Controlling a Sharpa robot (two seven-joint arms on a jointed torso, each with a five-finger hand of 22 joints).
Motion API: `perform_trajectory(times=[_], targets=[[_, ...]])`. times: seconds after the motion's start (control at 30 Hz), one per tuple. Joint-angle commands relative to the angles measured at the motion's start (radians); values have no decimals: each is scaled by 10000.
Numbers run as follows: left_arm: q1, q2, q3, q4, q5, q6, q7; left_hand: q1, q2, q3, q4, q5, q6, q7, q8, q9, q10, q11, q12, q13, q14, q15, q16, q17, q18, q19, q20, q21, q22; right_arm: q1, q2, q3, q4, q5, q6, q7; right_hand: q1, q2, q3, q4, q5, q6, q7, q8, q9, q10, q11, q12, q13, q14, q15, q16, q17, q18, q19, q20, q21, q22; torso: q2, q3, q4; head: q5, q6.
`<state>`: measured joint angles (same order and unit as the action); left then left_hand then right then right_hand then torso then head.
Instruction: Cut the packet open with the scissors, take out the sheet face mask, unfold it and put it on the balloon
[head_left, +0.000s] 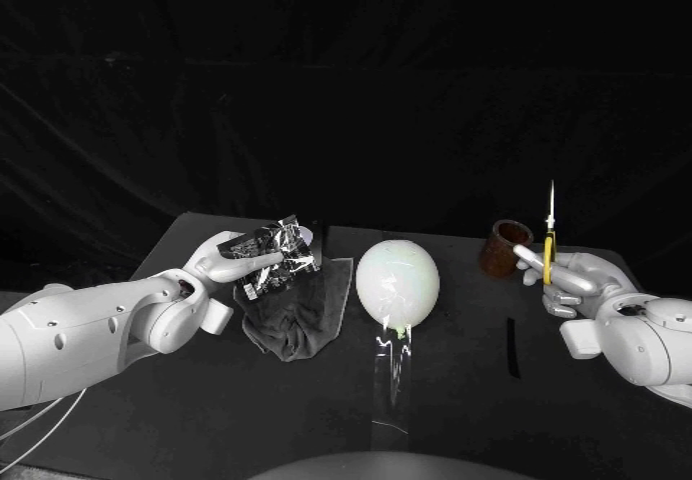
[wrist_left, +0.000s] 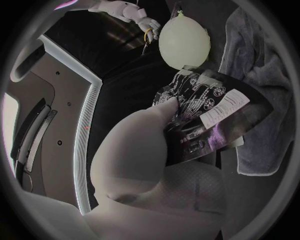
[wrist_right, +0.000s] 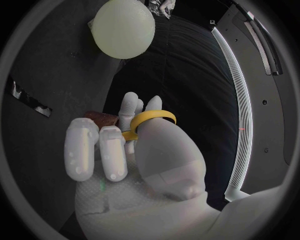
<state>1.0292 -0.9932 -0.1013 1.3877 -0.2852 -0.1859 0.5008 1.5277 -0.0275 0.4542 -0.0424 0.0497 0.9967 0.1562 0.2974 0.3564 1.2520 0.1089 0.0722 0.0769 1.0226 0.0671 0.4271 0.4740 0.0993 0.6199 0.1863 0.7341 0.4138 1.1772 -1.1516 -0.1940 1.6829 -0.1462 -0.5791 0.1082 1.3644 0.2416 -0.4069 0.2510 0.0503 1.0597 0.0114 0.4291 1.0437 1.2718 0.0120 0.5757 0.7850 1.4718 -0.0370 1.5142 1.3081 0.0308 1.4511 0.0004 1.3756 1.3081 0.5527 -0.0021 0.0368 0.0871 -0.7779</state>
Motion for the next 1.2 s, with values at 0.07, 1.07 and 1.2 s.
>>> perform_trajectory(times=[0.07,1.07,1.2], targets=[[-41,119,14,-8,-1051,-1488,806,-89,-91,-32,-146,-6,-31,127,-36,493,-180,30,7,26,-371,71,107,124,-180,-297,64,-21,8,-8,25,6,-5,-28,138,169,215,311,-69,14,12,-19,34,-73,8,1678,-655,-71,-8,686,-720,44,1118,198,-15,22,-68,1679,7,13,-21,122,-19],[-864,856,33,-1160,-3538,-2074,41,-1150,-1706,-10,95,-26,-1157,-66,-805,14,-1831,451,-120,-142,-2386,822,-629,-254,96,-1193,885,-1856,-1190,-21,43,6,-15,-13,195,175,200,328,-83,25,16,-23,41,-90,8,1678,-648,-75,-4,685,-714,42,1112,200,-18,28,-76,1676,-15,17,-7,207,-140],[-884,835,49,-1298,-3576,-1908,-60,-1318,-2029,-463,182,-19,-1474,-116,-1016,-78,-2478,375,-128,-149,-3025,1181,-1208,-571,134,-1356,1033,-2344,-1511,-24,42,6,-17,-11,196,177,200,328,-83,25,16,-23,41,-90,8,1678,-648,-75,-4,685,-714,42,1112,200,-18,28,-76,1676,-13,15,-4,177,-146]])
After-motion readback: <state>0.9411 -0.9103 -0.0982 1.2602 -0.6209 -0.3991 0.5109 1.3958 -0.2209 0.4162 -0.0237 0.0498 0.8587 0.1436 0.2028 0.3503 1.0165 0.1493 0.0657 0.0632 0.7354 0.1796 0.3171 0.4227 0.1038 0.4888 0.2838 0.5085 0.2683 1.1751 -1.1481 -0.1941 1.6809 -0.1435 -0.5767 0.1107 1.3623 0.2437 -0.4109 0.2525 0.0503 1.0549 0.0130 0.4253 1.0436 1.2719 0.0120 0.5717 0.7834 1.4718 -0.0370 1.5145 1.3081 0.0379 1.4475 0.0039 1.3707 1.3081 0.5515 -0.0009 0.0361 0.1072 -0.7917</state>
